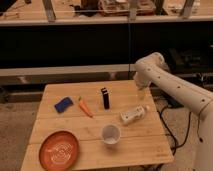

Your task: Knock the eraser over

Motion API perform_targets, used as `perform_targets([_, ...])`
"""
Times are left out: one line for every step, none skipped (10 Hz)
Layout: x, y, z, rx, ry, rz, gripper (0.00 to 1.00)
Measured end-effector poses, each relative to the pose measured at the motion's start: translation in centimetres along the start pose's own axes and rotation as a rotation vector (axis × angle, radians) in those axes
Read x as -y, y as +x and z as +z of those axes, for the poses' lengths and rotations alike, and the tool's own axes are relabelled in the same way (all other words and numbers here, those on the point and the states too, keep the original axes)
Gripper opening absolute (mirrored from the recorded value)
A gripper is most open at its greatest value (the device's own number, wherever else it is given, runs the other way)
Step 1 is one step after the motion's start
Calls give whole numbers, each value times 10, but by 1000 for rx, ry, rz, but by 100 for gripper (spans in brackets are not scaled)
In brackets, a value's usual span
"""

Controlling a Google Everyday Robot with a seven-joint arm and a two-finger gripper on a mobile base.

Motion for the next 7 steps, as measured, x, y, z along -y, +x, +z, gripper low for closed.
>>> perform_targets([2,-4,2,2,1,-4,80])
perform_targets([2,-3,3,0,1,-3,80])
perform_targets([3,-3,5,-1,1,-3,80])
perform_targets([5,-6,8,-1,1,-7,80])
perform_targets([6,-8,9,1,2,-10,80])
perform_targets([6,-7,11,0,2,-9,80])
perform_targets([8,-7,13,-1,2,-7,80])
